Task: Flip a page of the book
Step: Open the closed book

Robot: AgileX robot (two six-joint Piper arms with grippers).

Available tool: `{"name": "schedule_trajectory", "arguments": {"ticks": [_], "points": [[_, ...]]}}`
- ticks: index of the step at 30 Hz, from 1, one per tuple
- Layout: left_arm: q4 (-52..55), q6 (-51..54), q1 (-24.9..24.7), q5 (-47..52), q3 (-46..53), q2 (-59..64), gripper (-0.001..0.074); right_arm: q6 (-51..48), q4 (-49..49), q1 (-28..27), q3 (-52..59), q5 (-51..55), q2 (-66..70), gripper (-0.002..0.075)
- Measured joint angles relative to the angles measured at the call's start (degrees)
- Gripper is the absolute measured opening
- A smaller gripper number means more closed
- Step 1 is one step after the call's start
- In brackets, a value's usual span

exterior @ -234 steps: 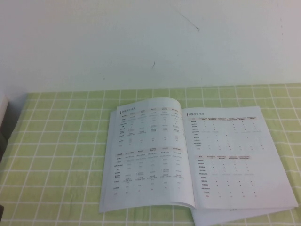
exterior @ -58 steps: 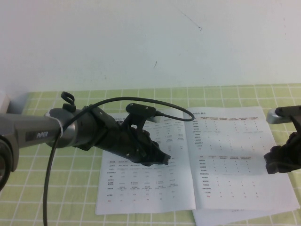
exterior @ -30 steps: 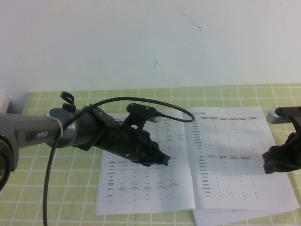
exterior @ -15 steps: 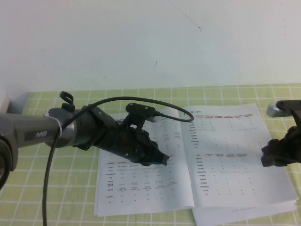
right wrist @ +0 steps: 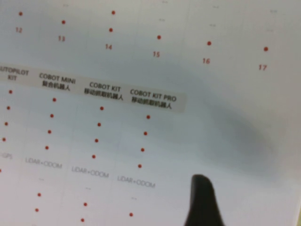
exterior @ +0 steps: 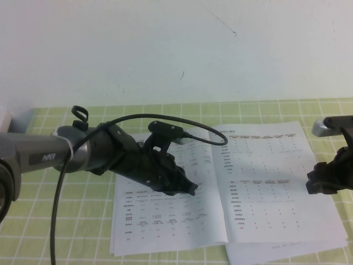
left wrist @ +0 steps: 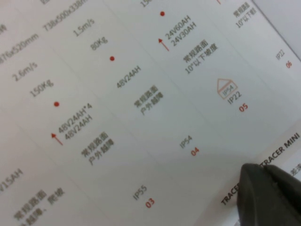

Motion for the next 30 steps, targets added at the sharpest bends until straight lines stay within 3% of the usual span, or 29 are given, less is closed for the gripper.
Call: {"name": "schedule_trajectory", "arguments": {"ticks": [11,21,30], "points": [[6.02,-4.76,-0.10,0.00,-0.58,-0.78,-0.0004,-0.11,-1.48,0.00,-1.65,2.10,-1.20,0.0437],[-0.69,1.05,-0.33,0.00,-3.52,-6.21,-0.0004,-0.11,-1.60,0.00,-1.82,1.98,-1.20,0.0437],[-3.19,5.01,-6.61,-0.32,-7.46,-0.43,-0.0004,-0.11,-1.60,0.00,-1.82,-0.24,-1.20,0.0437]]}}
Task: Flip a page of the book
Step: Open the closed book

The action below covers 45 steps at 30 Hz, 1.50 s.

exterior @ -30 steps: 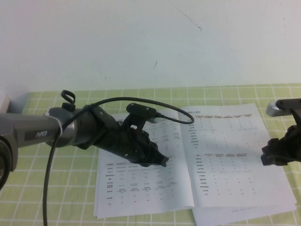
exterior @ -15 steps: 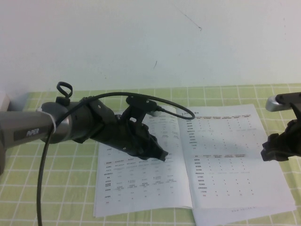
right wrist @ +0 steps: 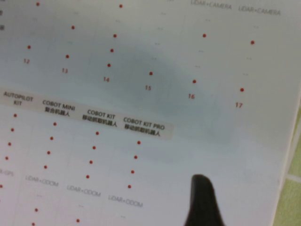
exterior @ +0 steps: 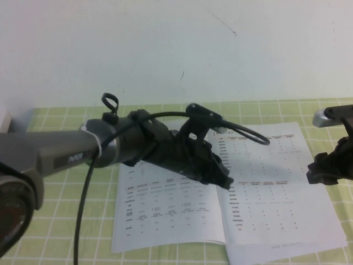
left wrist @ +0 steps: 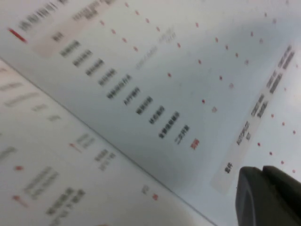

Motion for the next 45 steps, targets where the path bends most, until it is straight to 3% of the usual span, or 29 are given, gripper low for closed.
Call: {"name": "schedule_trajectory", "arguments": {"ticks": [5,13,36,45], "points": [[2.32,0.41,-2.07,-0.39,-0.26,4.48,-0.0004,-0.09,0.00,0.00,0.00,-0.21,0.00,0.0437],[10.06,-7.55,-2.52,-1.27,-1.06,4.60,-0.0004,-1.60,0.00,0.00,0.00,-1.26,0.00,0.0437],[14.92,-8.51,-2.60,-2.60,-0.60,1.14,-0.0004,-1.85,0.10,0.00,-0.09,-2.77,1.75,0.0437],[20.80,-16.59,-2.60,-2.09,-1.15,3.68,-0.0004,-1.85,0.10,0.00,-0.09,-2.77,1.75,0.0437]]}}
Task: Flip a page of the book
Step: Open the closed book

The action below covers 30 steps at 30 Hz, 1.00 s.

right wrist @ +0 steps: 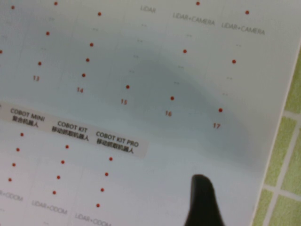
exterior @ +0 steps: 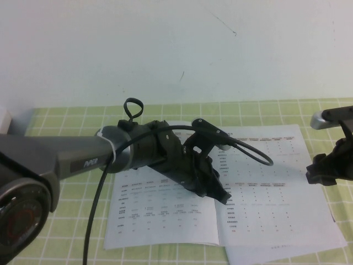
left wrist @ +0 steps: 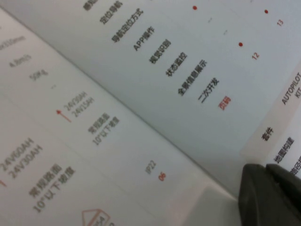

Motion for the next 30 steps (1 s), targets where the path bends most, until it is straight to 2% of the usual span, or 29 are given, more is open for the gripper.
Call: {"name": "schedule_trajectory", "arguments": {"ticks": [20,30], "points": [[0.97,-0.24,0.00,0.03,0.56,-3.81,-0.0004,0.00,0.00,0.00,0.00,-0.22,0.00,0.0437],[1.68,-2.66,0.10,-0.04,0.56,-1.81,-0.0004,0.00,0.00,0.00,0.00,-0.22,0.00,0.0437]]}}
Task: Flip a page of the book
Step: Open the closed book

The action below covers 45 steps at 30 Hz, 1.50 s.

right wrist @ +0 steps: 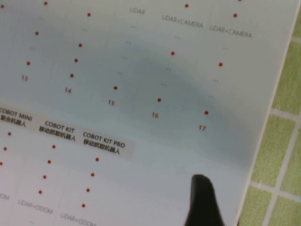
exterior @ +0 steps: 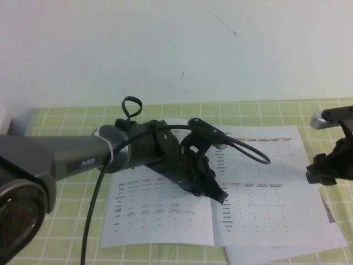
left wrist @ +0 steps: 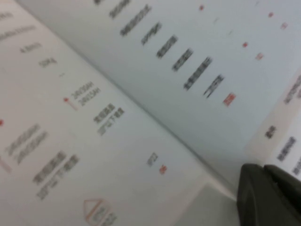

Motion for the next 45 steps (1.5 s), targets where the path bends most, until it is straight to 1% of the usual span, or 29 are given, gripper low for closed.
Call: {"name": "schedule_trajectory", "arguments": {"ticks": [5,11,17,23,29,37,45], "points": [[1.23,-3.75,0.35,0.84,-0.37,1.23,-0.0004,0.00,0.00,0.00,0.00,0.00,0.00,0.0437],[1.03,-4.34,0.43,0.26,-0.03,1.33,-0.0004,0.00,0.00,0.00,0.00,0.00,0.00,0.0437],[-1.65,-4.27,0.43,-0.91,1.14,1.67,-0.0004,0.00,0.00,0.00,0.00,-0.65,0.09,0.0437],[-3.29,-3.82,0.47,-1.25,1.78,1.67,-0.0004,-0.24,3.19,0.00,-0.04,-1.64,2.74,0.0437],[-3.32,-3.82,0.56,-1.37,1.78,1.67,-0.0004,-4.70,8.92,0.00,-0.04,-1.64,3.85,0.0437],[-3.32,-3.74,0.56,-1.37,1.78,1.67,-0.0004,-15.01,19.50,0.00,-0.04,-1.73,3.84,0.0437],[-3.42,-3.70,0.56,-1.37,1.78,1.67,-0.0004,-17.65,20.53,0.00,-0.04,-1.73,3.88,0.0437]]}}
